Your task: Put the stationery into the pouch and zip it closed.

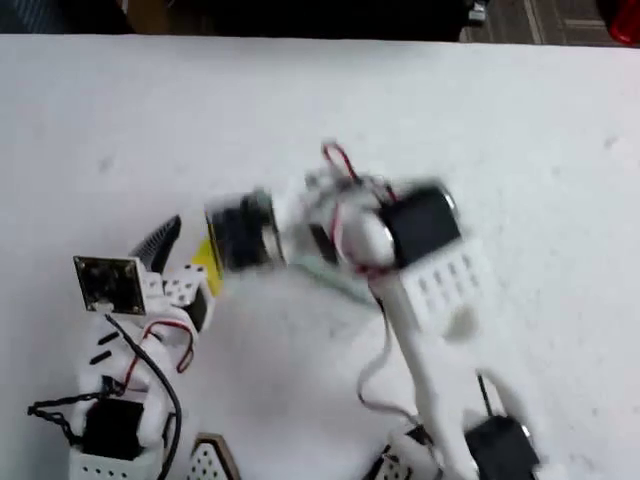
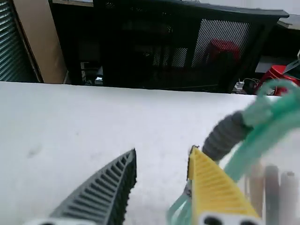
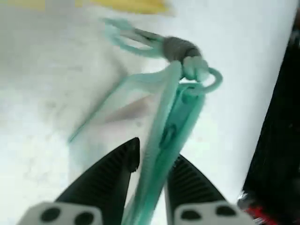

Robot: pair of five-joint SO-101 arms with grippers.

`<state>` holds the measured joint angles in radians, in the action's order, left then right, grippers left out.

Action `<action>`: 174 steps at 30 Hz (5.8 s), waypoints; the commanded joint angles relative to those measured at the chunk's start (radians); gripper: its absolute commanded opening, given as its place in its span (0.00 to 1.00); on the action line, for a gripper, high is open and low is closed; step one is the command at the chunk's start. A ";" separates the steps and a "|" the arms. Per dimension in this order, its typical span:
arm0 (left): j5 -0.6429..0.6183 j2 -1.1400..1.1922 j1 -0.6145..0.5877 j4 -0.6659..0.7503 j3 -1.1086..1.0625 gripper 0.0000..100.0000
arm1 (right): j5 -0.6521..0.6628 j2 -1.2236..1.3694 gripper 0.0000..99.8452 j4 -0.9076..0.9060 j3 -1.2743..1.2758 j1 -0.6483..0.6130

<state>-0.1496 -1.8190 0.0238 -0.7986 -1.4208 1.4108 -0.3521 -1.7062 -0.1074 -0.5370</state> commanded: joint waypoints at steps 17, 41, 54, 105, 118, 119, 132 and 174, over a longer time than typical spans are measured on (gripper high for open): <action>0.198 -0.007 0.334 -0.258 0.172 0.20 | 0.061 -0.492 0.02 0.205 0.577 -0.021; 0.072 -0.008 0.357 -0.344 0.381 0.20 | -0.295 -0.475 0.02 0.521 0.647 -0.015; 0.107 -0.004 0.495 -0.098 0.273 0.14 | -0.296 -0.475 0.02 0.479 0.654 -0.107; 0.448 -0.007 0.420 -0.344 0.239 0.28 | -0.112 -0.768 0.02 0.387 0.651 -0.255; 0.345 -0.007 0.572 -0.285 0.204 0.25 | -0.017 -0.766 0.02 0.367 0.652 -0.277; 0.342 -0.007 0.584 -0.284 0.204 0.23 | -0.018 -0.766 0.02 0.369 0.652 -0.277; 0.344 -0.007 0.596 -0.235 0.201 0.02 | -0.130 -0.707 0.02 0.383 0.647 -0.243; 0.071 -0.005 0.283 0.124 -0.044 0.02 | -1.005 -0.426 0.26 0.719 0.531 -0.211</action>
<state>-0.0729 -1.8236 0.3061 -0.6697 -1.4776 0.4120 -0.8155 -1.0510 0.4741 -0.7365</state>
